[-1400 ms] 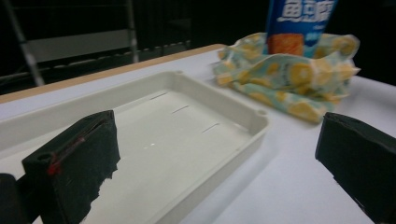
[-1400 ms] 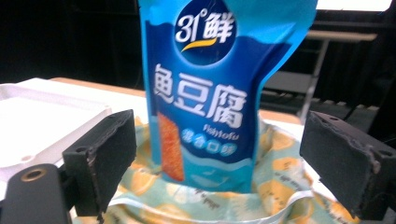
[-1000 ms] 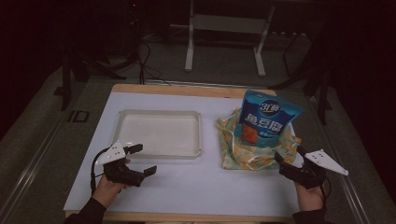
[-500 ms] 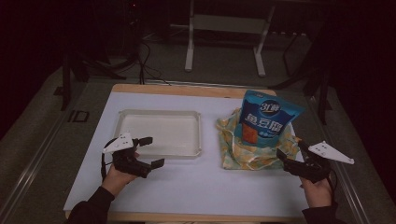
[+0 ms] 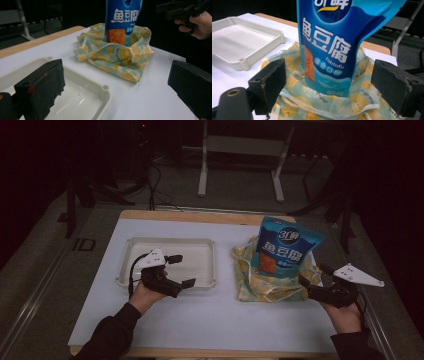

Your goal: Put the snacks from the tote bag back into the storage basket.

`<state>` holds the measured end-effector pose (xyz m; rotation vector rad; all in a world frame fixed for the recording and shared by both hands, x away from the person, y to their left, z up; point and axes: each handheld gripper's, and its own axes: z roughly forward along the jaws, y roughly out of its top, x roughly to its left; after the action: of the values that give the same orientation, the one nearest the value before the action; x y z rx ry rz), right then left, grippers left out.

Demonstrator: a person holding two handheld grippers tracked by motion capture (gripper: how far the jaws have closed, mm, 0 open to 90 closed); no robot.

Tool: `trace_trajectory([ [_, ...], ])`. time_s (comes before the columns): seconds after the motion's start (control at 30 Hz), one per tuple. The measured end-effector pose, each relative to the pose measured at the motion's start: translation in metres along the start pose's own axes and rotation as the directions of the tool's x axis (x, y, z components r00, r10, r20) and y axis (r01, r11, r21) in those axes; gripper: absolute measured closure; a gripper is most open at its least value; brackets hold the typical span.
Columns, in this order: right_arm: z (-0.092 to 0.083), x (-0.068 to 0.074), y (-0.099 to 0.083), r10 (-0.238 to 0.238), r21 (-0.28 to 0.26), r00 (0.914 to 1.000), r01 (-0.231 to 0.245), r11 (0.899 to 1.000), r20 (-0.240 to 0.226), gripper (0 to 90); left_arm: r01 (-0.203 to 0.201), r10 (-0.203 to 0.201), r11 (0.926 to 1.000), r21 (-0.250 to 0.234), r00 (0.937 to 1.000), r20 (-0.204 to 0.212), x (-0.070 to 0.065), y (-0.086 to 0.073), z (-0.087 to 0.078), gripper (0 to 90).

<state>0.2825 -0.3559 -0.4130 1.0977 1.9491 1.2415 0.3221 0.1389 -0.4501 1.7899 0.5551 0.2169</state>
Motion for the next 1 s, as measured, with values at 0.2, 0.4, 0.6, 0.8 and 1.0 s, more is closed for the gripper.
trace_trajectory([
  [0.2,0.001,-0.013,0.006,-0.005,0.011,0.9997,0.005,1.000,-0.025,14.2,-0.031,0.030,0.9993,0.022,0.9985,0.045,-0.001,0.015,0.023,1.2],
  [0.4,0.004,-0.028,0.011,-0.006,0.003,0.9979,0.006,1.000,-0.064,14.9,-0.039,0.036,0.9984,0.040,0.9957,0.086,0.001,0.029,0.046,1.2],
  [0.6,0.011,-0.036,0.012,-0.006,0.019,0.9966,0.008,1.000,-0.082,15.1,-0.086,0.078,0.9943,0.062,0.9898,0.119,0.000,0.045,0.075,2.6],
  [0.8,0.019,-0.041,0.013,-0.004,0.020,0.9950,0.006,1.000,-0.100,16.6,-0.111,0.102,0.9921,0.059,0.9864,0.129,0.003,0.055,0.102,2.9],
  [1.0,0.028,-0.046,0.013,-0.006,0.031,0.9927,0.010,0.999,-0.121,18.6,-0.122,0.109,0.9897,0.075,0.9814,0.158,0.008,0.065,0.127,4.8],
])
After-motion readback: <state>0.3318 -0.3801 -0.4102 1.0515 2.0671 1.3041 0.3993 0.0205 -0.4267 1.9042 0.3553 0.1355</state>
